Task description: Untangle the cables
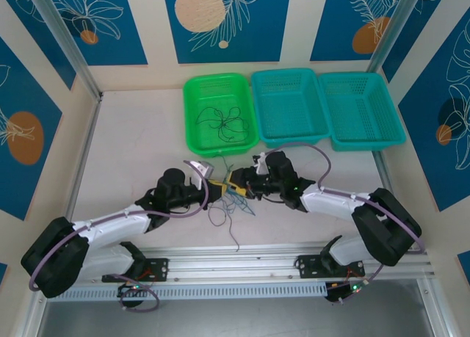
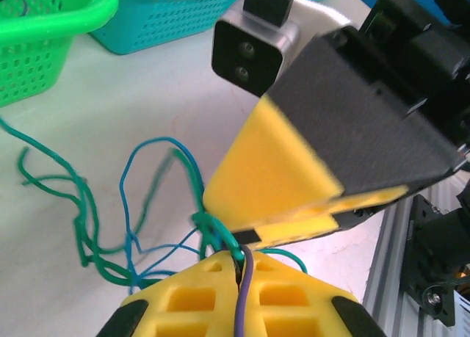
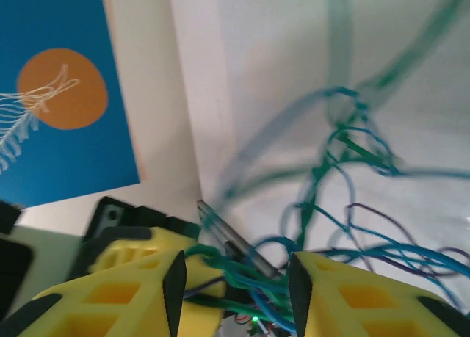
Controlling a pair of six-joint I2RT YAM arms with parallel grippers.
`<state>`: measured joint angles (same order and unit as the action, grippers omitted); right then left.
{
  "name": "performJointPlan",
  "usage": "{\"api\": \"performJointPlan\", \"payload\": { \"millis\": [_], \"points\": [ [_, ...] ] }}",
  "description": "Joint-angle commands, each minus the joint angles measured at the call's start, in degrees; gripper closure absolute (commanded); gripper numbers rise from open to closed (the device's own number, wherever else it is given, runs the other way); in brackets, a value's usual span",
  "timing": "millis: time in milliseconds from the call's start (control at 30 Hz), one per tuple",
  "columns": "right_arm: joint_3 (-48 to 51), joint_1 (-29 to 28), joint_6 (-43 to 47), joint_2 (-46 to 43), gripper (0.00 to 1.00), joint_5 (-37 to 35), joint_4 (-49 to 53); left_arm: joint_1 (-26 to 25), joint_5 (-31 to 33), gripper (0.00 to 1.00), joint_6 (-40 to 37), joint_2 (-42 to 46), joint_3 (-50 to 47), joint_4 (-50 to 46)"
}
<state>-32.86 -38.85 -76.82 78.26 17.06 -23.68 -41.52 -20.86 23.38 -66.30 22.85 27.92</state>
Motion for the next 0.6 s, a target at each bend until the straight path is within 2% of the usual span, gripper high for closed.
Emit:
{"api": "performJointPlan", "payload": {
  "millis": [0, 200, 433, 500, 567],
  "points": [
    [0.84, 0.79, -3.21, -2.35, 0.54, 1.69, -3.18, -0.94, -2.62, 1.00, -1.61, 0.35, 0.00, 2.04],
    [-0.07, 0.71, -3.39, 0.43, 0.49, 2.65, -4.30, -1.03, -3.47, 1.00, -1.38, -1.00, 1.01, 2.33],
    [-0.84, -0.09, -1.32, 2.62, 0.52, -0.05, 1.17, -1.03, -3.03, 1.00, -1.67, 0.08, 0.44, 2.92],
    [-1.41, -0.18, -1.65, 4.10, 0.56, -0.21, 0.78, -1.10, -3.33, 1.00, -1.67, 0.13, 0.35, 3.24],
    [-1.95, -0.20, -2.18, 5.37, 0.70, -0.10, -0.38, -1.12, -3.72, 1.00, -1.75, 0.11, 0.35, 3.17]
  ]
}}
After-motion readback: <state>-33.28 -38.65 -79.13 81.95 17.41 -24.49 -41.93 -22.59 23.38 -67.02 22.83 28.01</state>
